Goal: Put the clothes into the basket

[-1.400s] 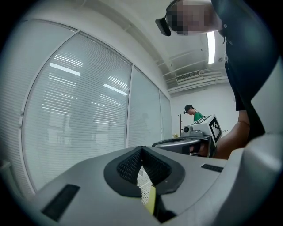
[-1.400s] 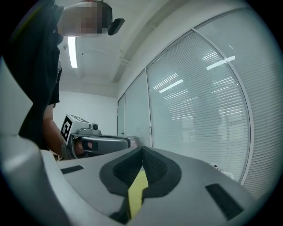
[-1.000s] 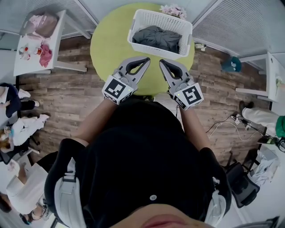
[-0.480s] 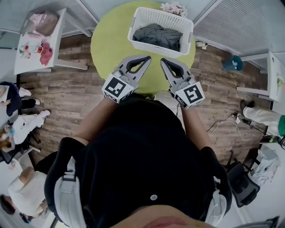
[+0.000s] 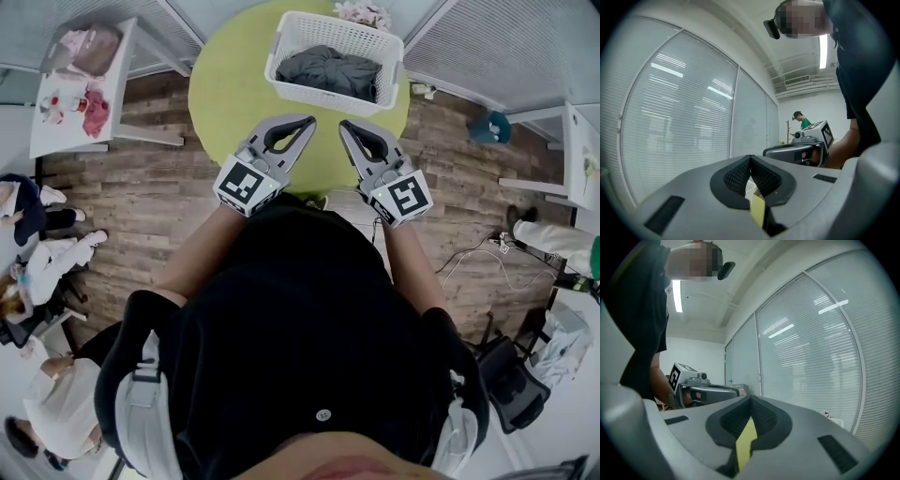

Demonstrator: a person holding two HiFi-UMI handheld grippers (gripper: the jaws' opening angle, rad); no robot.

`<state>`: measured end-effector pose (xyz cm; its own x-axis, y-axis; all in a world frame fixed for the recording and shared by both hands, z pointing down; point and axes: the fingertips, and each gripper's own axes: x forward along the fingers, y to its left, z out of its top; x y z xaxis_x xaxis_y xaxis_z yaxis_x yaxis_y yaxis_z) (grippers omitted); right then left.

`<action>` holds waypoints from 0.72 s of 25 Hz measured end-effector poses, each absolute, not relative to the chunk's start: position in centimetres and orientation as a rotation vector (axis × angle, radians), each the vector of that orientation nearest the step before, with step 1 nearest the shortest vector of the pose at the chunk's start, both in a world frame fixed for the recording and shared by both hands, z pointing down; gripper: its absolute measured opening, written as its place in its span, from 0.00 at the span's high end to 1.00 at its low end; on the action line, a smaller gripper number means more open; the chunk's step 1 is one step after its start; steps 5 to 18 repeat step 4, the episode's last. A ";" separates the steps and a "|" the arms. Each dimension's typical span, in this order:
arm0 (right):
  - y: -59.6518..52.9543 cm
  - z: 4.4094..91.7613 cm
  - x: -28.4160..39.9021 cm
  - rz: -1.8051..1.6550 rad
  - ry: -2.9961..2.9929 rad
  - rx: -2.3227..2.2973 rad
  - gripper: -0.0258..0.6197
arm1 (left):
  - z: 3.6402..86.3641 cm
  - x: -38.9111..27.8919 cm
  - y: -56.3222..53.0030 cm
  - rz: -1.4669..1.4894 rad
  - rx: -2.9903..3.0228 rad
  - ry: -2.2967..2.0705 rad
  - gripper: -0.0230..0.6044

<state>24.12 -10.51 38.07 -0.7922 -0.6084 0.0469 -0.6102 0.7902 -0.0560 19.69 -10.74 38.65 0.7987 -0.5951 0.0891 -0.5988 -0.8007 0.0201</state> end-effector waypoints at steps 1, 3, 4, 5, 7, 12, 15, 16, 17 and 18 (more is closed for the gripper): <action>-10.4 38.0 24.2 0.105 -2.946 1.005 0.92 | 38.6 19.7 -10.6 0.121 2.934 -0.976 0.95; -10.2 37.9 24.4 0.105 -2.944 1.008 0.92 | 38.6 19.7 -10.4 0.122 2.932 -0.979 0.95; -10.2 37.9 24.5 0.104 -2.943 1.009 0.92 | 38.6 19.8 -10.3 0.123 2.931 -0.981 0.95; -10.2 37.9 24.5 0.104 -2.943 1.009 0.92 | 38.6 19.8 -10.3 0.123 2.931 -0.981 0.95; -10.2 37.9 24.5 0.104 -2.943 1.009 0.92 | 38.6 19.8 -10.3 0.123 2.931 -0.981 0.95; -10.2 37.9 24.5 0.104 -2.943 1.009 0.92 | 38.6 19.8 -10.3 0.123 2.931 -0.981 0.95; -10.2 37.9 24.5 0.104 -2.943 1.009 0.92 | 38.6 19.8 -10.3 0.123 2.931 -0.981 0.95; -10.2 37.9 24.5 0.104 -2.943 1.009 0.92 | 38.6 19.8 -10.3 0.123 2.931 -0.981 0.95; -10.2 37.9 24.5 0.104 -2.943 1.009 0.92 | 38.6 19.8 -10.3 0.123 2.931 -0.981 0.95; -10.2 37.9 24.5 0.104 -2.943 1.009 0.92 | 38.6 19.8 -10.3 0.123 2.931 -0.981 0.95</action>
